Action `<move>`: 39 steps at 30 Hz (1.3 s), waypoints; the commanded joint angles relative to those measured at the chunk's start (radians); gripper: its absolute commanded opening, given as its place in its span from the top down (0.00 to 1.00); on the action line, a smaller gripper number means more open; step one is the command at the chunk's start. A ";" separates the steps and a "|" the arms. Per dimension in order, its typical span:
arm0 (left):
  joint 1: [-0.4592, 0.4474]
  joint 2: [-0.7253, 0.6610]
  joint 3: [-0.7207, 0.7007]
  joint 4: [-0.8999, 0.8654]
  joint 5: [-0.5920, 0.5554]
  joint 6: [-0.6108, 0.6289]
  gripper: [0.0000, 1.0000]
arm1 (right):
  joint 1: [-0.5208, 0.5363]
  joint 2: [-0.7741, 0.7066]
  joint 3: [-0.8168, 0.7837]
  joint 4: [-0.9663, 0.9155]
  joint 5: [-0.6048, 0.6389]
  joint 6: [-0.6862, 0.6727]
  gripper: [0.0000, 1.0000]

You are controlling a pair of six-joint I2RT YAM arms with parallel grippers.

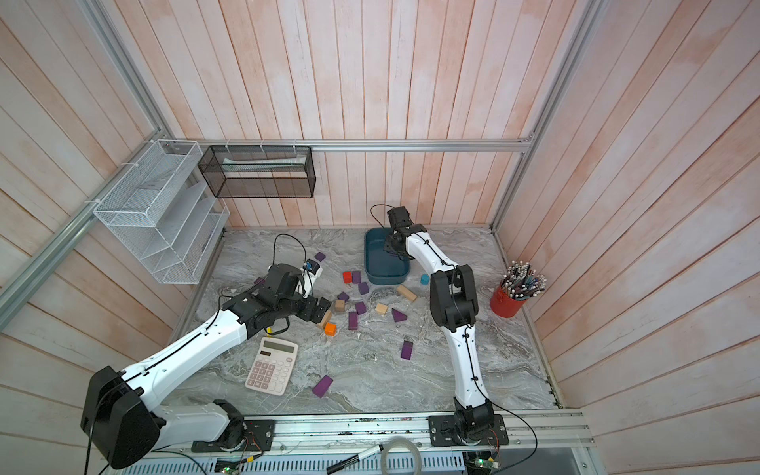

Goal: Pick purple bricks into the storage bin
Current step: Place the building block in the storage box.

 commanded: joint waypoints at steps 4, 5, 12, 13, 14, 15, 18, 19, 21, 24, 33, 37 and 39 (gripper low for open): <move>-0.009 0.013 0.002 -0.012 -0.020 0.011 0.03 | 0.015 0.084 0.073 -0.070 0.027 -0.041 0.78; -0.010 0.012 0.003 -0.013 -0.021 0.011 0.03 | 0.018 0.095 0.082 -0.078 0.028 -0.043 0.78; -0.011 0.010 0.002 -0.014 -0.026 0.010 0.03 | 0.033 0.133 0.116 -0.116 0.031 -0.062 0.76; -0.012 0.010 0.004 -0.015 -0.027 0.012 0.03 | 0.032 0.135 0.115 -0.118 0.030 -0.065 0.75; -0.011 0.010 0.003 -0.016 -0.030 0.012 0.03 | 0.034 0.135 0.115 -0.120 0.030 -0.067 0.75; -0.011 0.007 0.003 -0.015 -0.033 0.012 0.03 | 0.034 0.138 0.115 -0.124 0.030 -0.068 0.75; -0.011 0.007 0.003 -0.017 -0.037 0.012 0.03 | 0.036 0.141 0.118 -0.130 0.025 -0.070 0.74; -0.012 0.007 0.002 -0.017 -0.037 0.012 0.03 | 0.037 0.143 0.119 -0.132 0.024 -0.069 0.73; -0.013 0.005 0.003 -0.017 -0.040 0.012 0.03 | 0.038 0.143 0.120 -0.135 0.021 -0.071 0.73; -0.013 0.002 0.003 -0.017 -0.044 0.013 0.03 | 0.037 0.146 0.131 -0.148 0.021 -0.077 0.70; -0.013 -0.001 0.003 -0.018 -0.054 0.014 0.03 | 0.037 0.150 0.246 -0.197 -0.005 -0.086 0.50; -0.013 -0.001 0.001 -0.019 -0.057 0.016 0.03 | 0.036 0.145 0.348 -0.234 -0.005 -0.091 0.40; -0.013 -0.003 0.002 -0.020 -0.058 0.017 0.03 | 0.035 0.135 0.393 -0.255 -0.001 -0.094 0.38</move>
